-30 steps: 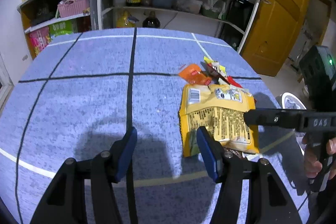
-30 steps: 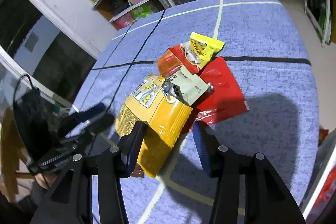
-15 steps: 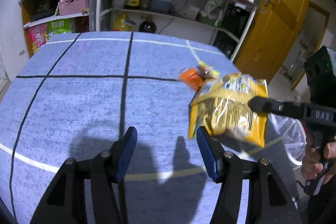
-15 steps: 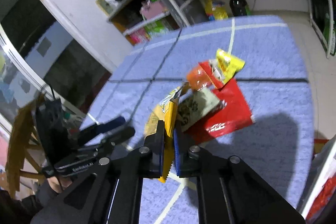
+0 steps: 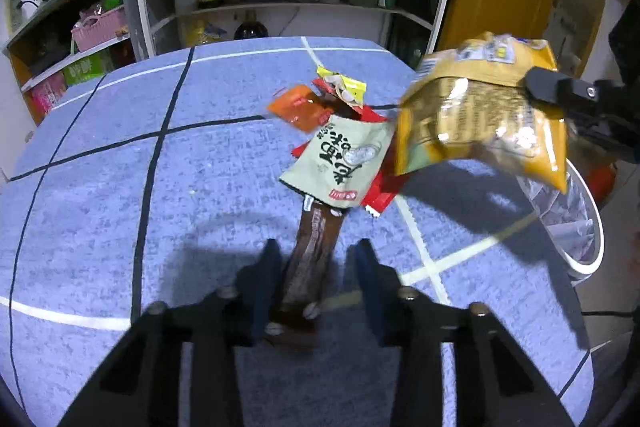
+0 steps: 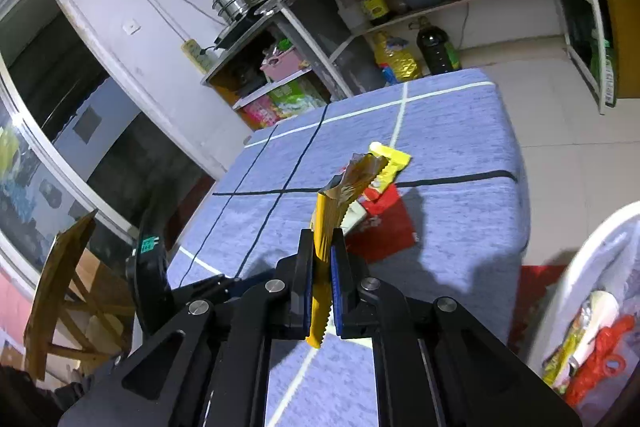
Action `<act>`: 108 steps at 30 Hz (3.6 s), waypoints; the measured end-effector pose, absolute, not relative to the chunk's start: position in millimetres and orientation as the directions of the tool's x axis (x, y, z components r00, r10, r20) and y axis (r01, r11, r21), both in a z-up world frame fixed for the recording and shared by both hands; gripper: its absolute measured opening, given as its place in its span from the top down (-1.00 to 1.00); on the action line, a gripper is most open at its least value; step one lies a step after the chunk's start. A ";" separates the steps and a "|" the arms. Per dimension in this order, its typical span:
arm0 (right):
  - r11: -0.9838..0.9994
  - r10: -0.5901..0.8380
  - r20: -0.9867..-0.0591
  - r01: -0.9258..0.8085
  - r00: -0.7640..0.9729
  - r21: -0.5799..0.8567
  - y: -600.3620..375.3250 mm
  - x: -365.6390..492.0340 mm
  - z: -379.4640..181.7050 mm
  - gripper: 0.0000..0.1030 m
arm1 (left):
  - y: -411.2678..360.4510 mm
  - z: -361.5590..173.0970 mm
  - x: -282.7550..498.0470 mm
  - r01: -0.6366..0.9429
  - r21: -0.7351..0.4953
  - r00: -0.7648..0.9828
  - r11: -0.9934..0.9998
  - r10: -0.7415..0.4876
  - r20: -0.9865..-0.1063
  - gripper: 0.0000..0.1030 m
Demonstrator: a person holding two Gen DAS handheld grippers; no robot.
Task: Collect trash
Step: 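Grasp the yellow snack stick with the right tool while the left tool grasps the brown snack bar, then carry both items over the wastebasket and open both tools to drop them, then move both tools back toward the remaining wrappers on the table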
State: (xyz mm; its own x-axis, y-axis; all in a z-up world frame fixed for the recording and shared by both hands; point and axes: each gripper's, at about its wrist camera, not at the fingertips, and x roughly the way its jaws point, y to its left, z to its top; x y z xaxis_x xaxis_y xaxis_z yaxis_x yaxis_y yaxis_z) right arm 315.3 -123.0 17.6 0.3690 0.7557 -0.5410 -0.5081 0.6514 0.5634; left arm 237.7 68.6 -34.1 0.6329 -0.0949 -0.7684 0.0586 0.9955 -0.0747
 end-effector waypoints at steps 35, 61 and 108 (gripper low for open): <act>0.790 0.581 -0.516 -0.284 0.630 0.543 -304.6 237.7 11.5 0.86 | -102.0 24.1 237.2 0.333 -0.233 0.676 0.914 -0.403 -0.617 0.62; 0.914 0.339 -0.700 -0.044 0.629 0.402 -372.2 253.4 -48.5 0.74 | -194.2 -30.0 280.4 0.368 -0.229 0.536 0.901 -0.407 -0.740 0.50; 0.834 0.532 -0.660 -0.461 0.530 0.303 -142.9 266.3 5.5 0.60 | 45.0 -8.2 247.9 0.056 -0.185 0.714 0.981 -0.169 -0.680 -0.04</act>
State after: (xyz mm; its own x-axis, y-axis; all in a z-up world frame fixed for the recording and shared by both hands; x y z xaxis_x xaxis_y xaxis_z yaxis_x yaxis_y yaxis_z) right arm 266.3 -142.9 5.5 0.5302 0.5322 -0.6600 -0.4607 0.8344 0.3026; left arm 247.9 45.0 -8.2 0.7136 -0.1689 -0.6798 0.0557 0.9811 -0.1854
